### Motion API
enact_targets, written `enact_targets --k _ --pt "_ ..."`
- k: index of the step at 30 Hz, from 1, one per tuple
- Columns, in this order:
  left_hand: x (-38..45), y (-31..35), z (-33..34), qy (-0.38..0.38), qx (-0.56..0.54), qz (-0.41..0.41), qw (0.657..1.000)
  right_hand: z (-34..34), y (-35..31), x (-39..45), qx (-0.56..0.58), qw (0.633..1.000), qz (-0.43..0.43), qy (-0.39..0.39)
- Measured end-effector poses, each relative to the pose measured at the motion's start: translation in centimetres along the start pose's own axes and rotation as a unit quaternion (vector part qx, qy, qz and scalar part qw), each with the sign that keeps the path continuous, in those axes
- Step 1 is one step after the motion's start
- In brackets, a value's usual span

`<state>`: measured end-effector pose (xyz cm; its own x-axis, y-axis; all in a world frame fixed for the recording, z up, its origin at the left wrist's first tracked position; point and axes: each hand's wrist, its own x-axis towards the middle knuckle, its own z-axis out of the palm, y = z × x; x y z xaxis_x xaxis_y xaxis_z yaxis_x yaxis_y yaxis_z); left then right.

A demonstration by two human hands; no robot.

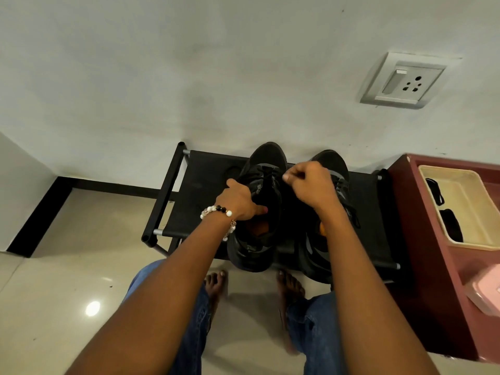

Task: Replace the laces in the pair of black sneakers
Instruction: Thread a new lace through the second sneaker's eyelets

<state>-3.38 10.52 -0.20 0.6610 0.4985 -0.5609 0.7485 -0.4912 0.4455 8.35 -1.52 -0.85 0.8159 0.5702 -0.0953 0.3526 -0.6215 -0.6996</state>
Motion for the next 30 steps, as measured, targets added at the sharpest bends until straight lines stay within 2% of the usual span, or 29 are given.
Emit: enact_targets --k 1,2,3,5,6,7,8,9,10,12,13,14,16,19,21,23,24,25,27,29,30 --pt "0.0 0.0 0.1 0.000 0.005 0.003 1.000 -0.2 -0.1 -0.1 0.126 0.992 0.023 0.018" --pt "0.1 -0.1 0.1 -0.006 0.008 0.007 1.000 -0.5 -0.4 -0.1 0.269 0.962 0.037 0.035" --pt "0.2 -0.1 0.2 -0.015 0.008 0.014 1.000 -1.1 -0.8 -0.3 0.407 0.912 0.037 0.044" --pt "0.3 0.0 0.2 -0.025 0.003 0.020 0.999 -2.3 -1.3 -0.6 0.616 0.787 0.001 0.032" --pt "0.3 0.0 0.2 -0.024 0.000 0.018 1.000 -2.8 -1.5 -0.8 0.675 0.737 -0.014 0.026" --pt "0.3 0.0 0.3 -0.018 -0.004 0.017 1.000 -3.1 -1.6 -1.0 0.702 0.711 -0.019 0.026" --pt "0.4 0.1 0.3 -0.012 -0.010 0.013 1.000 -3.1 -1.7 -1.1 0.699 0.714 -0.015 0.036" --pt "0.5 0.1 0.4 -0.006 -0.018 0.009 1.000 -2.8 -1.6 -1.1 0.662 0.748 -0.007 0.057" --pt "0.7 0.0 0.4 -0.002 -0.029 0.004 1.000 -2.5 -1.5 -1.0 0.588 0.805 -0.004 0.080" --pt "1.0 0.1 0.6 0.008 -0.054 -0.011 0.998 -1.8 -1.0 -0.6 0.336 0.936 -0.017 0.104" --pt "1.0 0.1 0.6 0.012 -0.061 -0.019 0.998 -1.3 -0.6 -0.3 0.192 0.977 -0.033 0.090" --pt "1.1 0.2 0.7 0.017 -0.060 -0.025 0.998 -0.8 -0.4 -0.2 0.069 0.995 -0.041 0.060" --pt "1.0 0.3 0.8 0.024 -0.037 -0.020 0.999 0.0 -0.6 -0.4 -0.049 0.998 -0.033 -0.008" --pt "0.9 0.5 0.9 0.036 -0.009 0.001 0.999 0.5 -0.8 -0.4 -0.096 0.995 -0.004 -0.038" --pt "0.9 0.4 0.9 0.041 -0.008 0.001 0.999 0.3 -0.8 -0.3 -0.034 0.999 0.029 -0.032" --pt "0.9 0.5 0.9 0.043 -0.003 0.000 0.999 -0.1 -0.9 -0.5 0.143 0.988 0.057 -0.024" --pt "0.9 0.6 0.9 0.044 0.002 0.001 0.999 -0.6 -1.2 -0.7 0.257 0.965 0.056 -0.015" --pt "0.8 0.6 0.9 0.047 0.009 0.003 0.999 -1.1 -1.6 -0.9 0.381 0.924 0.041 -0.003" --pt "0.7 0.6 1.0 0.054 0.022 0.010 0.998 -2.4 -2.0 -1.2 0.598 0.801 -0.015 0.001" --pt "0.8 0.6 1.0 0.057 0.024 0.013 0.998 -3.5 -1.9 -1.3 0.713 0.698 -0.068 -0.012" --pt "0.9 0.5 1.1 0.057 0.022 0.011 0.998 -3.7 -1.9 -1.2 0.733 0.676 -0.076 -0.016"
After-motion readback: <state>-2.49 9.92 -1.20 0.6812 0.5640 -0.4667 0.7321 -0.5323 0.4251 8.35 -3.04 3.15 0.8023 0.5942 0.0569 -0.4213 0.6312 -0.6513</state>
